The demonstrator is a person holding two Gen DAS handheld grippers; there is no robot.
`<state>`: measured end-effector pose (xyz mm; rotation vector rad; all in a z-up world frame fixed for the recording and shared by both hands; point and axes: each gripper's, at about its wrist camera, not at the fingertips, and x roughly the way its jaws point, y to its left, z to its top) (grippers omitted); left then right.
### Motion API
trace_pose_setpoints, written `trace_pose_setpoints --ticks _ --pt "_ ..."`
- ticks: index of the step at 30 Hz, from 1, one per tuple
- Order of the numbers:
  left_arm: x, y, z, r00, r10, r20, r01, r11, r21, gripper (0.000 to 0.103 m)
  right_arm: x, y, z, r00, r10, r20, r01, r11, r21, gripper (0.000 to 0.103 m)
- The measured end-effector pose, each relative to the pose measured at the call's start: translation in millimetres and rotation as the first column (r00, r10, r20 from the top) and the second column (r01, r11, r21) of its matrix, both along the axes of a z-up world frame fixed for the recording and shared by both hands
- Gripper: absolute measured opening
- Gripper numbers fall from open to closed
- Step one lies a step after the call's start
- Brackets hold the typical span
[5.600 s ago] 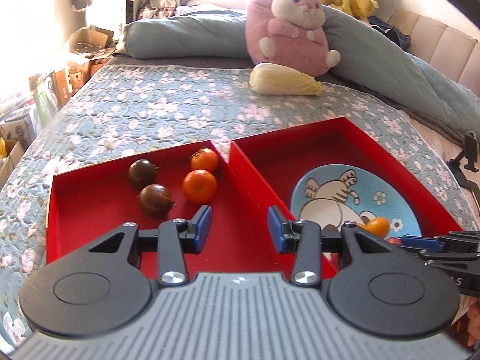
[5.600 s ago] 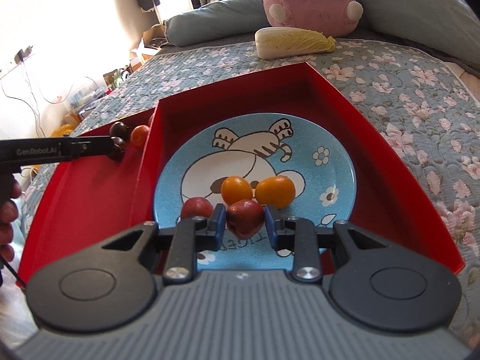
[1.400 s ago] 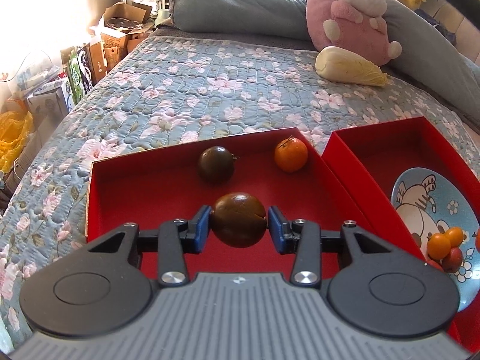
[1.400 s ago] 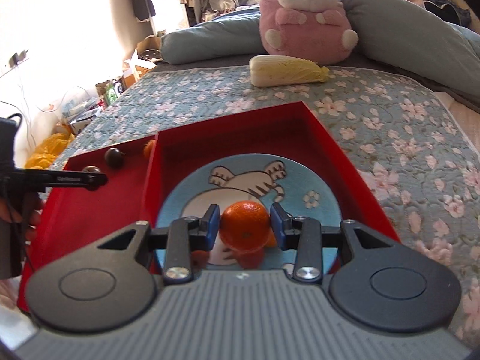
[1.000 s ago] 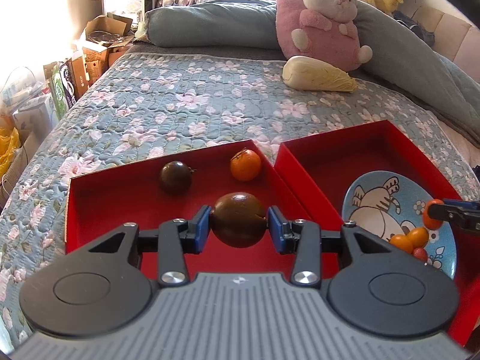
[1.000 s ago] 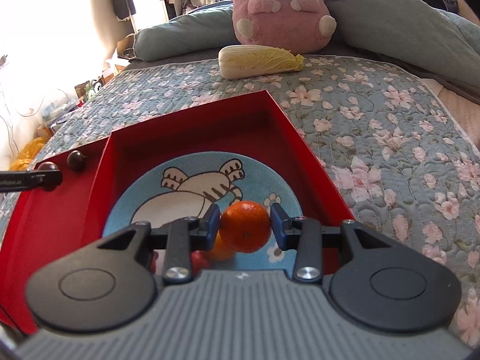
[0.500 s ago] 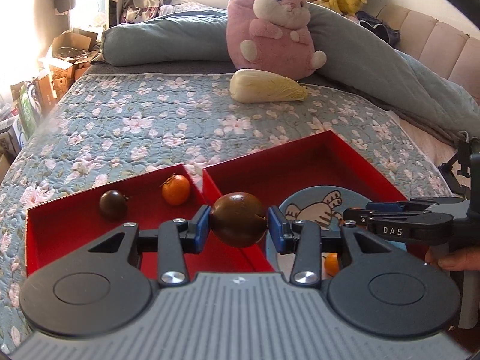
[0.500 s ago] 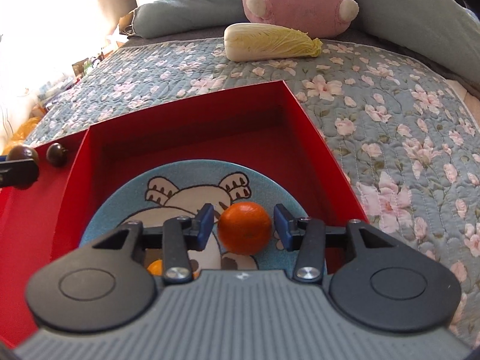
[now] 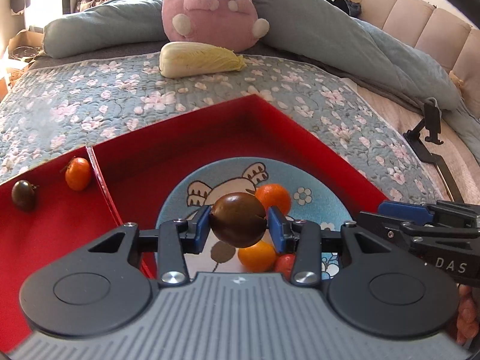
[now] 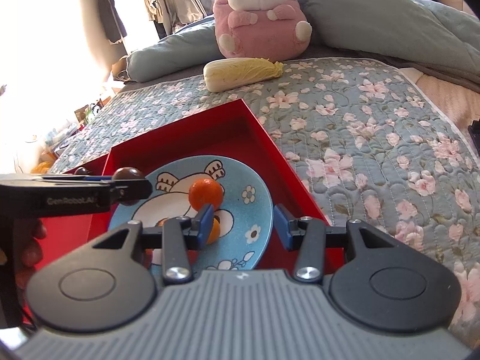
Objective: Organize fruits
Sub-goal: 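Lower the tangerine onto the plate and open the right gripper while the left carries its tomato, then open the left gripper to drop the dark tomato onto the plate, then grasp the second tangerine with the right gripper while the left grasps the last dark tomato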
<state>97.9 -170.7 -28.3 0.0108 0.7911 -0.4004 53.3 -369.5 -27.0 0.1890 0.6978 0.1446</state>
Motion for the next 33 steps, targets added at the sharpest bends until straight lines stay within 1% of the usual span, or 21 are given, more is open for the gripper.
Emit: trace_pose_setpoints --ticks 5,8,9,10,12,13,19,24,28,33 --pt "-1 -15 -16 1.000 -0.017 -0.017 0.018 0.998 0.052 0.048 -3 0 2 1.000 0.000 0.005 0.000 1.000 0.009 0.047" --pt "-2 -14 -17 1.000 -0.017 -0.007 0.017 0.999 0.049 0.050 -3 2 3 1.000 0.007 0.008 -0.007 1.000 0.010 0.047" --pt "-2 -13 -17 1.000 -0.016 -0.010 0.016 0.999 0.041 0.053 -4 3 4 1.000 0.009 0.010 -0.009 1.000 0.012 0.047" --pt "-2 -12 -17 1.000 -0.011 -0.009 0.011 0.999 0.038 0.060 -4 3 4 1.000 0.009 0.011 -0.009 1.000 0.013 0.047" --pt "-3 -10 -14 1.000 0.000 0.008 -0.001 0.999 0.040 0.068 -4 3 5 1.000 0.008 0.012 -0.008 1.000 0.012 0.047" --pt "-4 -9 -13 1.000 0.000 0.015 -0.001 0.999 0.036 0.069 -4 3 5 1.000 0.007 0.012 -0.007 1.000 0.012 0.047" --pt "-7 5 1 0.999 0.009 0.039 -0.009 1.000 0.004 0.069 -6 3 9 1.000 0.001 0.019 -0.001 1.000 0.003 0.047" --pt "-6 31 16 0.997 0.045 0.070 -0.045 0.999 -0.007 0.069 -6 11 12 1.000 0.016 0.023 -0.015 1.000 -0.006 0.047" --pt "-3 57 19 0.992 0.090 0.083 -0.091 0.996 0.010 0.069 -5 25 14 0.999 0.044 0.025 -0.044 0.999 -0.011 0.047" --pt "4 99 12 0.983 0.164 0.083 -0.168 0.985 0.042 0.069 -3 45 17 0.996 0.088 0.025 -0.087 0.996 -0.026 0.047"
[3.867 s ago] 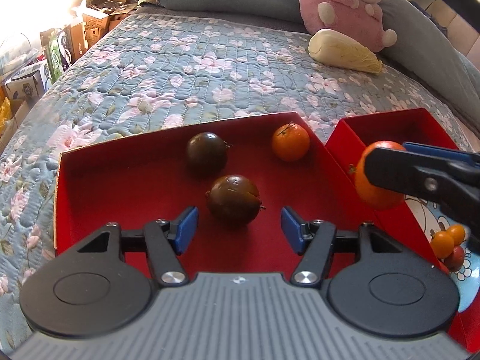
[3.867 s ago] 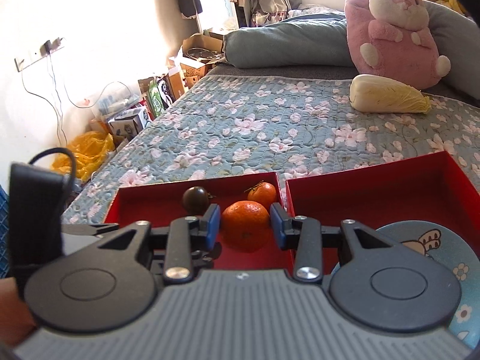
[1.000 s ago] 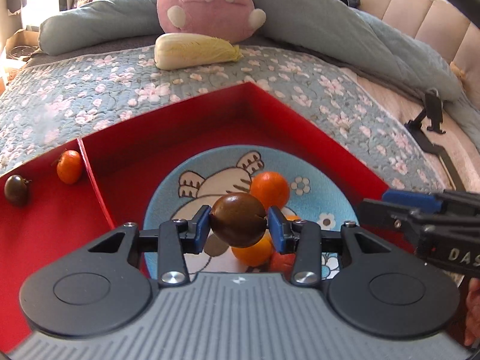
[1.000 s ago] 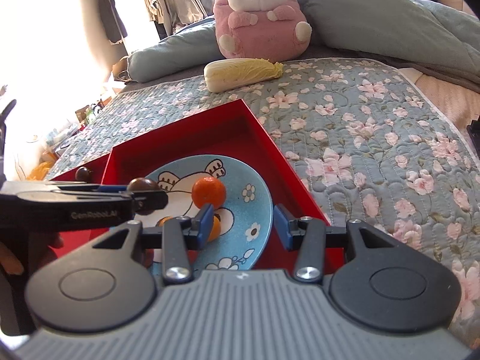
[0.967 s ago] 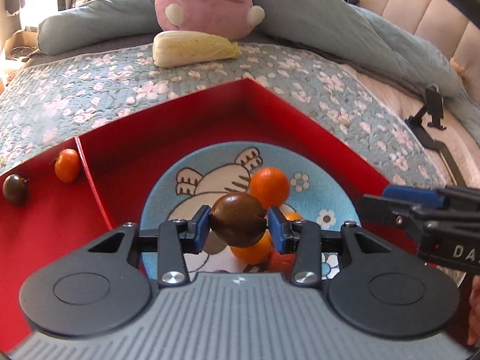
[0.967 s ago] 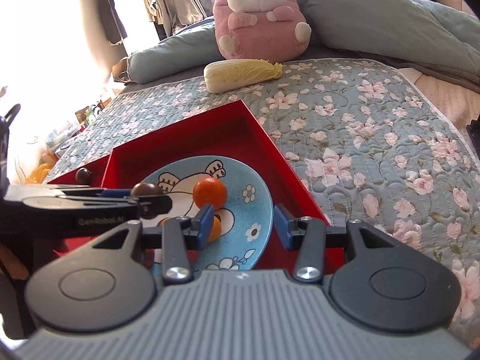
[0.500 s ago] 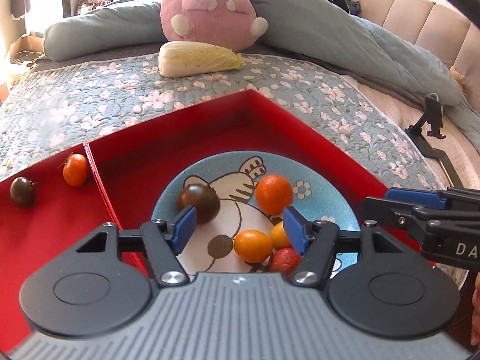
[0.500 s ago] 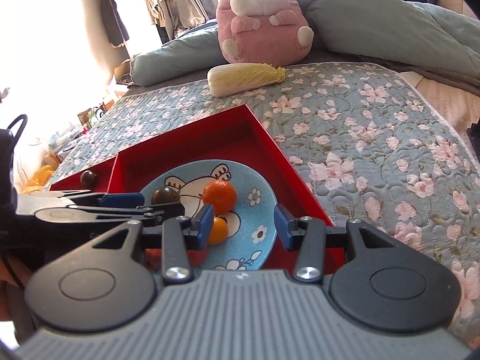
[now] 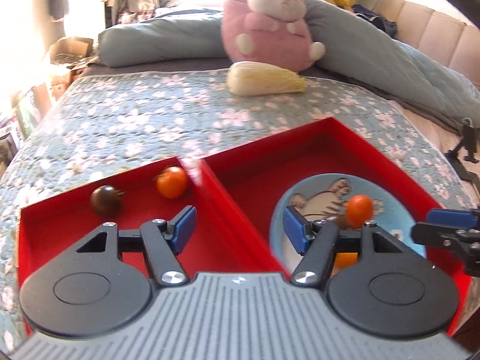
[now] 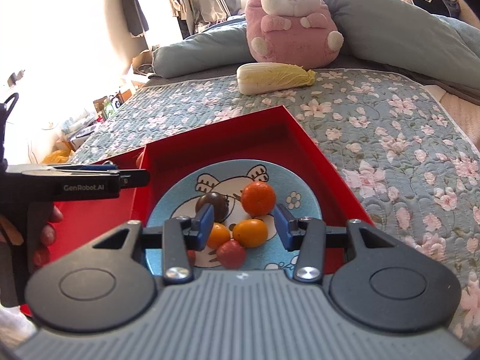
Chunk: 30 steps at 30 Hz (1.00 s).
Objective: Organize fruits
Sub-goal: 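Grasp the second tangerine with the right gripper while the left grasps the last dark tomato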
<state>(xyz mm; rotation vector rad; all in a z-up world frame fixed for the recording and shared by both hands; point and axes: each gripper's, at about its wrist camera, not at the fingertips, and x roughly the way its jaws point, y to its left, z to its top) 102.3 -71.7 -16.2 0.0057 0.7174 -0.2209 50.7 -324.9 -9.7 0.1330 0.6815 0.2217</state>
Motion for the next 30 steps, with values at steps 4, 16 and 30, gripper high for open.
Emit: trace_pose_setpoints --ticks 4,16,30 --pt "10 35 -7 0.996 0.083 -0.014 -0.083 0.997 -0.002 0.069 7 21 5 0.999 0.045 0.012 -0.045 0.999 -0.014 0.047" --pt "39 109 -27 0.976 0.204 -0.081 -0.200 0.978 0.052 0.069 76 122 18 0.970 0.239 0.034 -0.239 0.971 0.003 0.046" --pt "71 127 -55 0.995 0.076 -0.064 -0.073 0.996 0.046 0.068 138 202 -8 0.884 0.464 -0.058 -0.462 0.849 -0.255 0.045"
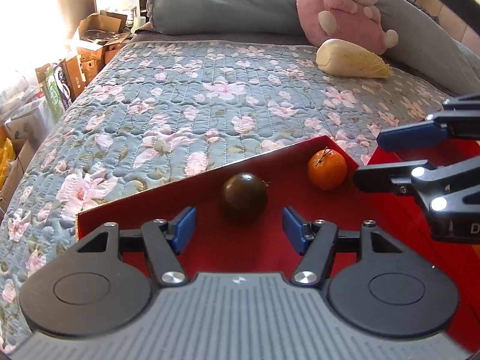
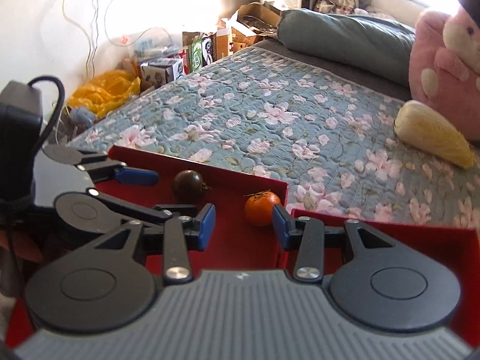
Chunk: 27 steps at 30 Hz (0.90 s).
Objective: Organize fruits
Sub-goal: 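Grasp the second tangerine with the right gripper while the left grasps the last dark tomato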
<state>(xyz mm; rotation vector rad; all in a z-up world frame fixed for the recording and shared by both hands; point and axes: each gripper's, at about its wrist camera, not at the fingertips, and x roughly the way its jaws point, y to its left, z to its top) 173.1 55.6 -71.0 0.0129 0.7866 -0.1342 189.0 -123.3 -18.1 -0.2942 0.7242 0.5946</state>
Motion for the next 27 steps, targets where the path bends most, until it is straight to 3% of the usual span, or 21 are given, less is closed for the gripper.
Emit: trace_pose_setpoints --ticks 5,10,12,16,22,25,27 --pt "7 7 -7 0.999 -0.045 0.021 0.045 0.999 -0.013 0.068 -4 13 -8 0.971 0.193 0.141 -0.159 0.962 -0.221 0.045" --pt "12 6 -9 0.997 -0.074 0.029 0.075 0.997 -0.029 0.067 -7 26 -21 0.932 0.321 0.169 -0.251 0.907 -0.338 0.045" --pt "13 5 -9 0.996 -0.086 0.032 0.087 0.996 -0.031 0.061 -8 32 -27 0.919 0.357 0.167 -0.272 0.881 -0.386 0.045" --pt "16 7 -9 0.997 -0.074 0.032 0.075 0.995 -0.059 0.051 -6 44 -41 0.910 0.384 0.159 -0.272 0.839 -0.472 0.045" --pt "19 4 -10 0.997 -0.074 0.029 0.076 0.995 -0.069 0.050 6 52 -55 0.910 0.390 0.141 -0.256 0.795 -0.550 0.045" --pt "20 2 -11 0.996 -0.076 0.037 0.078 0.995 -0.055 0.049 11 53 -59 0.910 0.386 0.152 -0.242 0.792 -0.561 0.045" --pt "20 3 -12 0.997 -0.072 0.042 0.074 0.996 -0.050 0.043 11 52 -59 0.911 0.381 0.156 -0.241 0.802 -0.547 0.040"
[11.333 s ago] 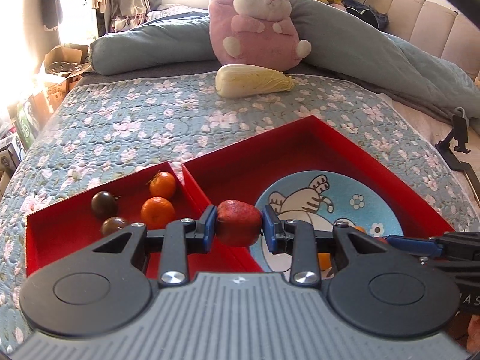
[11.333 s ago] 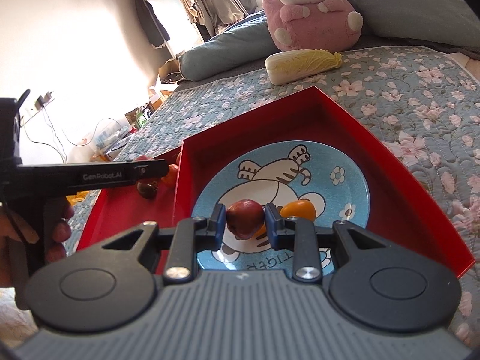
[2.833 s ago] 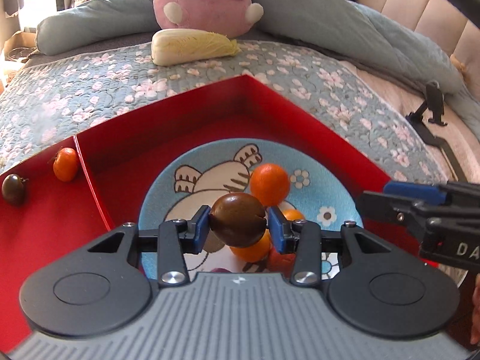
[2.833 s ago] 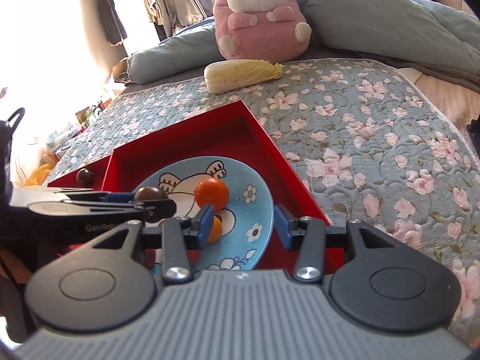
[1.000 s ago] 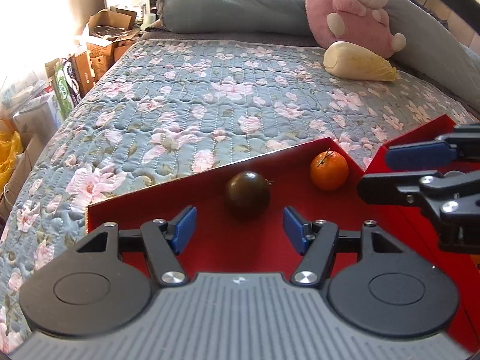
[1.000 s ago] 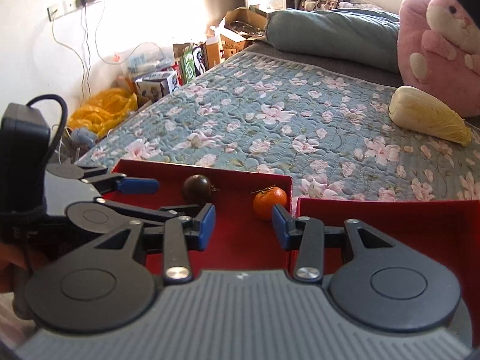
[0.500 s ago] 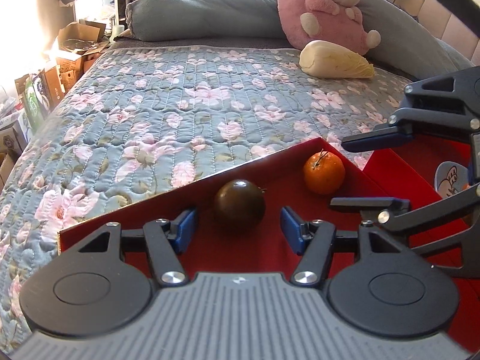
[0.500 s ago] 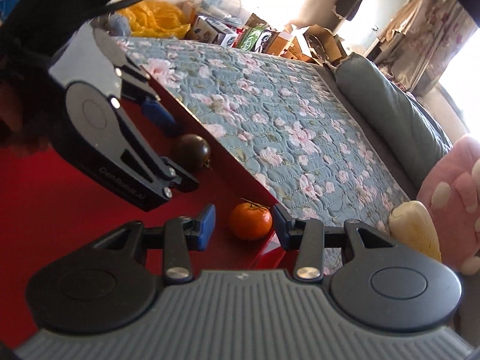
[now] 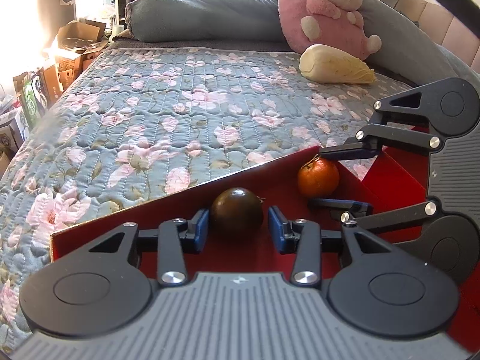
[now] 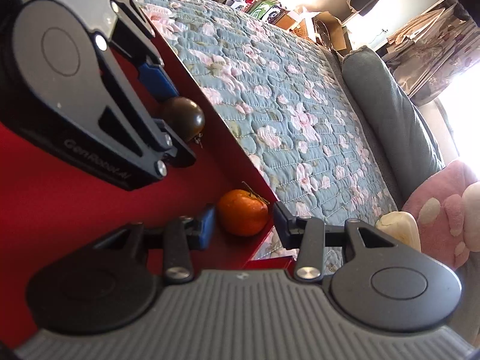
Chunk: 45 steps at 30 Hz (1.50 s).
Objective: Organize fruits
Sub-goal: 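Grasp the second tangerine with the right gripper while the left grasps the last dark tomato, then carry the tangerine and dark tomato over the blue plate with both grippers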
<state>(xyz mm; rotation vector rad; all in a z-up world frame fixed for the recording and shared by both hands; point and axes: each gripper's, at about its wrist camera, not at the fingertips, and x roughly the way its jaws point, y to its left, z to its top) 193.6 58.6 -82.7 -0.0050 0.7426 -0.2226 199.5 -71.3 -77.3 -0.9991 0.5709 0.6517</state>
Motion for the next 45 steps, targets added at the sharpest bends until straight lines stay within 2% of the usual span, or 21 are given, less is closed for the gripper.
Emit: trace_pose_setpoints --ticks 5,10,20,27,37,45 --pt "-1 1 1 1.000 0.000 0.006 0.000 1.000 -0.007 0.042 -4 -2 2 1.000 -0.009 0.015 0.009 1.000 0.026 0.039" --pt "-4 1 5 1.000 0.007 0.002 -0.007 1.000 -0.014 0.042 -16 -9 19 0.999 -0.031 0.007 0.030 0.994 0.106 0.039" --pt "-24 -9 20 1.000 0.010 0.011 -0.010 1.000 0.026 0.042 -63 -29 45 0.998 -0.057 0.002 0.055 0.980 0.193 0.039" --pt "-44 -22 42 0.999 0.033 0.033 -0.035 0.999 0.037 0.042 -100 -52 62 0.997 -0.072 0.001 0.069 0.965 0.254 0.039" --pt "-75 -59 68 0.998 0.015 0.068 -0.021 0.997 0.080 0.042 -148 -102 90 0.992 -0.127 0.017 0.113 0.928 0.354 0.039" --pt "-90 -93 81 0.996 -0.024 0.086 0.019 0.998 0.063 0.042 -171 -162 97 0.969 -0.247 0.012 0.223 0.892 0.394 0.039"
